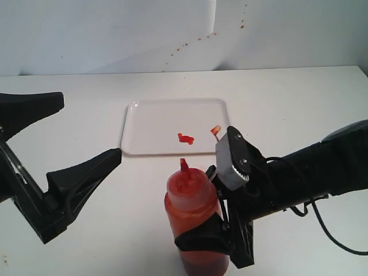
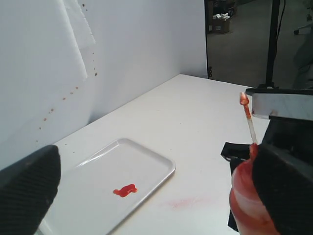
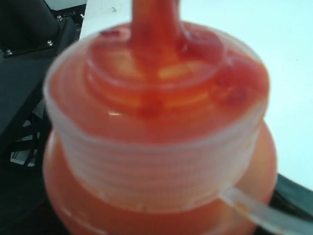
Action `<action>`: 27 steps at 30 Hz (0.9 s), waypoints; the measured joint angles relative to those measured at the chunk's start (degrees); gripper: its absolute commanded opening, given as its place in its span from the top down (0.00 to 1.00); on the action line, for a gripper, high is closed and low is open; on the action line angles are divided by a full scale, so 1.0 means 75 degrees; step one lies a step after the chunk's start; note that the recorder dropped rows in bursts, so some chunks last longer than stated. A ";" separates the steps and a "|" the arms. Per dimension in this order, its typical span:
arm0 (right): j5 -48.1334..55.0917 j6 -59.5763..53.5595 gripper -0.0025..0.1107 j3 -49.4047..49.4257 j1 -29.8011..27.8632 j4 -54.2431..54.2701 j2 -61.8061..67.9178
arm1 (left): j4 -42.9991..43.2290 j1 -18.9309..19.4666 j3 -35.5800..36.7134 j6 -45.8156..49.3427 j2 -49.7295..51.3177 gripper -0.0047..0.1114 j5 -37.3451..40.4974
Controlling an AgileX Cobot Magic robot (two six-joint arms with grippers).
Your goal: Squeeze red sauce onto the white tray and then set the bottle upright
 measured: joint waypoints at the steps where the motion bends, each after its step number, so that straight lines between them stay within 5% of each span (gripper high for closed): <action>1: -0.0120 0.0000 0.98 0.0000 0.0082 0.0031 0.0000 | 0.0000 0.0000 0.0000 0.0000 0.0000 0.06 0.0000; 15: -0.1452 0.0000 0.98 0.0012 0.0180 0.1195 0.0000 | 0.0000 0.0000 0.0000 -0.0011 0.0000 0.06 0.0015; 17: -0.1469 0.0000 0.91 0.0012 0.0180 0.1195 0.0000 | 0.0000 0.0000 0.0000 -0.0011 0.0000 0.06 0.0015; 19: -0.1469 0.0000 0.73 0.0012 0.0180 0.1195 0.0000 | 0.0000 0.0000 0.0000 -0.0011 0.0000 0.06 0.0015; 21: -0.1485 0.0000 0.31 0.0012 0.0180 0.1211 0.0000 | 0.0000 0.0000 0.0000 -0.0011 0.0000 0.06 0.0015; 23: -0.1485 0.0000 0.06 0.0012 0.0180 0.1211 0.0000 | 0.0000 0.0000 0.0000 -0.0011 0.0000 0.06 0.0015; 27: -0.1451 0.0031 0.05 0.0012 0.0180 0.1244 0.0000 | 0.0000 0.0000 0.0000 -0.0011 0.0000 0.06 0.0015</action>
